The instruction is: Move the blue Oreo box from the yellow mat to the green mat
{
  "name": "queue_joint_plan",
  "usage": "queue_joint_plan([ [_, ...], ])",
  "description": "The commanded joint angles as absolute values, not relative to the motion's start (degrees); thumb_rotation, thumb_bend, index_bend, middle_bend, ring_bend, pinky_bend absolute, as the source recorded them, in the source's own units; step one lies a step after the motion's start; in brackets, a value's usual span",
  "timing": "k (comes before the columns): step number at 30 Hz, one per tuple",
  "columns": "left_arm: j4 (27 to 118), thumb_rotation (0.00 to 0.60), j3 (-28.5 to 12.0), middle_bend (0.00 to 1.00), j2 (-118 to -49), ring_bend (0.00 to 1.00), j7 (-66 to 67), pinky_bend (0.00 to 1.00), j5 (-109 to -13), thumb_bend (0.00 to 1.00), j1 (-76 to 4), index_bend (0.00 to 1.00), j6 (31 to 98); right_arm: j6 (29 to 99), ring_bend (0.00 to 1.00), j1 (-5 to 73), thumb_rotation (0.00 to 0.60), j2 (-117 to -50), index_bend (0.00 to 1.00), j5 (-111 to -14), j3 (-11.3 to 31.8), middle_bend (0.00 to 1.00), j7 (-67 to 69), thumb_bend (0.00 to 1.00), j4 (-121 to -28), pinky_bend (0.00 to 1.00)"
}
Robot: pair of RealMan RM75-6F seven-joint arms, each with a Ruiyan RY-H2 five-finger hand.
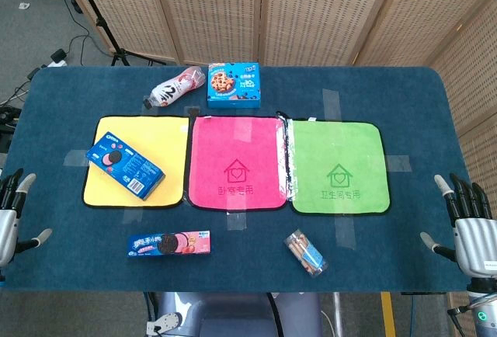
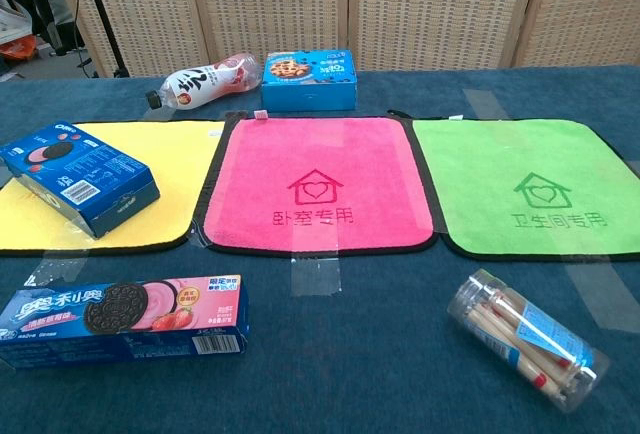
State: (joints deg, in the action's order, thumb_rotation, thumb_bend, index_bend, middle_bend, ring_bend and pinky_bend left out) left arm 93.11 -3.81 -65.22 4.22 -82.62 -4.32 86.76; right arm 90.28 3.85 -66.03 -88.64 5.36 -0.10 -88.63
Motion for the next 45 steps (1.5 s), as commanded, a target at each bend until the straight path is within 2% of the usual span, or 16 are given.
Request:
queue_joint_plan([
  [1,93.3,0.6,-3.9,0.0,-65.0,0.0,3.9,0.0,-82.3,0.0,-4.1,0.0,86.8,90.0,0.0,4.0,0.6,-66.0,0.0,-88.5,5.4,0.0,-0.2,0.0,-88.7,0.0],
  [5,93.4,0.6,-3.9,0.0,-64.8,0.0,3.3,0.0,-82.1,0.03,-4.2,0.0,86.2,89.8,0.0,4.0,0.6,-66.1,0.0,-88.5,5.3,0.0,-0.2,0.0,-88.6,0.0],
  [6,93.5,0.6,-3.8,0.0,-64.6,0.0,2.8,0.0,-82.0,0.17,-4.3,0.0,85.8,89.8,0.0,4.0,0.6,-66.1,0.0,-88.5,5.3,0.0,-0.2,0.0,-88.6,0.0],
  [9,94.1,0.6,-3.3,0.0,-63.7,0.0,-0.8,0.0,-82.1,0.85,-5.1,0.0,83.1,89.7,0.0,4.0,0.6,-66.0,0.0,-88.5,5.2,0.0,0.1,0.0,-88.7,0.0],
  [10,94.7,0.6,-3.0,0.0,-62.9,0.0,-4.2,0.0,-82.0,0.96,-5.7,0.0,80.9,89.8,0.0,4.0,0.6,-65.9,0.0,-88.5,5.3,0.0,0.3,0.0,-88.8,0.0],
  [11,95.3,0.6,-2.8,0.0,-61.9,0.0,-8.2,0.0,-81.7,1.0,-6.4,0.0,78.4,89.9,0.0,4.0,0.6,-65.8,0.0,-88.5,5.3,0.0,0.5,0.0,-89.0,0.0],
  [14,94.0,0.6,-3.9,0.0,-59.2,0.0,-23.4,0.0,-79.8,1.0,-9.2,0.0,71.3,90.1,0.0,3.9,0.6,-65.5,0.0,-88.2,5.5,0.0,0.9,0.0,-89.4,0.0],
  [16,92.2,0.6,-6.3,0.0,-60.3,0.0,-33.7,0.0,-76.3,1.0,-10.7,0.0,67.6,89.7,0.0,3.9,0.6,-65.2,0.0,-87.6,5.7,0.0,1.5,0.0,-89.6,0.0],
  [19,87.7,0.6,-8.2,0.0,-60.7,0.0,-47.1,0.0,-74.3,1.0,-14.5,0.0,58.4,89.2,0.0,4.0,0.6,-65.0,0.0,-87.1,5.8,0.0,2.2,0.0,-89.5,0.0],
  [28,80.2,0.6,-12.0,0.0,-63.5,0.0,-55.1,0.0,-67.1,1.0,-21.9,0.0,42.8,88.3,0.0,4.2,0.6,-64.7,0.0,-86.2,6.1,0.0,3.4,0.0,-89.3,0.0],
  [38,72.7,0.6,-14.4,0.0,-69.9,0.0,-51.1,0.01,-59.8,1.0,-26.5,0.0,37.3,86.8,0.0,4.6,0.6,-64.5,0.0,-84.3,6.8,0.0,4.8,0.0,-88.7,0.0],
  [42,71.0,0.6,-15.0,0.0,-72.2,0.0,-48.5,0.09,-55.9,1.0,-27.4,0.0,36.2,86.2,0.0,4.7,0.6,-64.4,0.0,-83.8,6.9,0.0,5.3,0.0,-88.5,0.0],
  [45,71.2,0.6,-15.3,0.0,-73.2,0.01,-47.1,0.12,-53.8,1.0,-27.8,0.0,35.2,85.8,0.0,4.8,0.6,-64.2,0.0,-83.6,6.9,0.0,5.7,0.0,-88.5,0.0],
])
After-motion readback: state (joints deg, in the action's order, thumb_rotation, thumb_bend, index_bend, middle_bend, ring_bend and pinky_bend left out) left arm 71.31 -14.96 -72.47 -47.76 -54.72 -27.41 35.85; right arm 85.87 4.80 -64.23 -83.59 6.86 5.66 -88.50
